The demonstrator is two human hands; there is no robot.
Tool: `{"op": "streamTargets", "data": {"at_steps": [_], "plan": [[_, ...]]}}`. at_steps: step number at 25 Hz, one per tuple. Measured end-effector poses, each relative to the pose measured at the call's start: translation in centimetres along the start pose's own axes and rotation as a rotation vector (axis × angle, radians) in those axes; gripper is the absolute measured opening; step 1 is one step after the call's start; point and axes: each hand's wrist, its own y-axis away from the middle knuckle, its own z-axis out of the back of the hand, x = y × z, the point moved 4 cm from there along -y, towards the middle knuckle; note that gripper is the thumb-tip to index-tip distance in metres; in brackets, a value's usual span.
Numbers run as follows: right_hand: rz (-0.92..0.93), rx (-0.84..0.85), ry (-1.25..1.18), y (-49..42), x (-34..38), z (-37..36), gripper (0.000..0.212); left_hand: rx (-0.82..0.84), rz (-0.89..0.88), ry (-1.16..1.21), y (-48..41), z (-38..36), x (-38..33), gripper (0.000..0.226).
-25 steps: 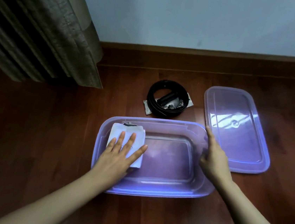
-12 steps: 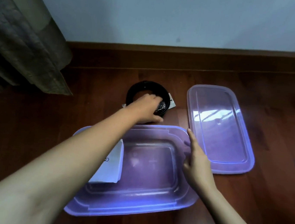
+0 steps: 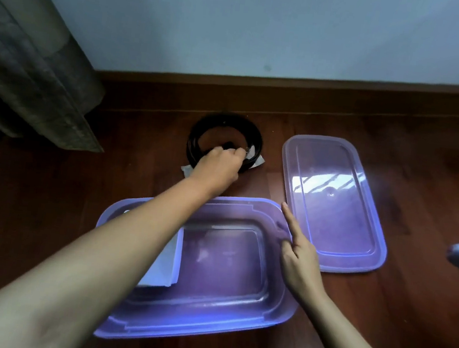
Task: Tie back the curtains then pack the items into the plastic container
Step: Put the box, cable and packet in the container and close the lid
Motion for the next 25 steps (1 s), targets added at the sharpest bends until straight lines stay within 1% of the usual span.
{"op": "streamTargets", "data": {"at_steps": [2,3,4,5,7,9,11,13,16,18,20,21,22,23,24,25], "plan": [[0.009,0.006,-0.092,-0.2,-0.2,-0.1,0.065,-0.303,-0.184,-0.084,2.1,2.0,0.0,0.042],[0.015,0.014,-0.166,-0.1,-0.2,-0.2,0.061,-0.460,-0.296,-0.071,3.8,3.1,-0.5,0.042],[0.018,0.030,-0.251,-0.2,-0.1,-0.2,0.057,-0.560,-0.388,-0.012,5.9,3.8,-1.1,0.041],[0.011,0.055,-0.334,-0.3,-0.1,-0.2,0.053,-0.608,-0.451,0.069,8.1,4.2,-1.9,0.038],[-0.016,0.100,-0.448,-0.6,-0.1,-0.3,0.051,-0.616,-0.533,0.243,12.2,4.4,-3.7,0.035],[-0.028,0.088,-0.509,-0.6,-0.3,-0.1,0.054,-0.587,-0.622,0.290,15.4,3.2,-5.0,0.030],[-0.017,0.092,-0.549,-0.5,-0.3,0.0,0.055,-0.503,-0.660,0.259,16.9,1.1,-4.6,0.028],[0.001,0.113,-0.547,-0.5,-0.5,-0.2,0.055,-0.385,-0.675,0.137,17.4,-1.1,-3.5,0.024],[0.015,0.119,-0.533,-0.6,-0.7,-0.3,0.055,-0.159,-0.719,-0.090,17.9,-3.8,-2.9,0.019],[0.003,0.120,-0.505,-0.6,-0.9,-0.6,0.051,0.041,-0.734,-0.179,18.1,-5.2,-3.4,0.018],[-0.002,0.099,-0.412,-0.2,-1.0,-0.6,0.047,0.173,-0.685,-0.207,17.9,-6.2,-3.9,0.019],[0.009,0.086,-0.335,0.0,-0.8,-0.5,0.052,0.226,-0.640,-0.200,17.6,-6.1,-4.1,0.019],[0.027,0.075,-0.239,0.2,-0.7,-0.4,0.062,0.258,-0.594,-0.185,17.2,-6.0,-4.2,0.024],[0.040,0.066,-0.137,0.2,-0.6,-0.4,0.072,0.281,-0.544,-0.190,16.7,-5.7,-4.3,0.036],[0.051,0.058,-0.046,0.3,-0.5,-0.4,0.080,0.344,-0.489,-0.216,16.3,-5.8,-4.4,0.047],[0.056,0.050,0.026,0.3,-0.4,-0.4,0.085,0.470,-0.458,-0.272,16.0,-5.8,-4.4,0.053]]}}
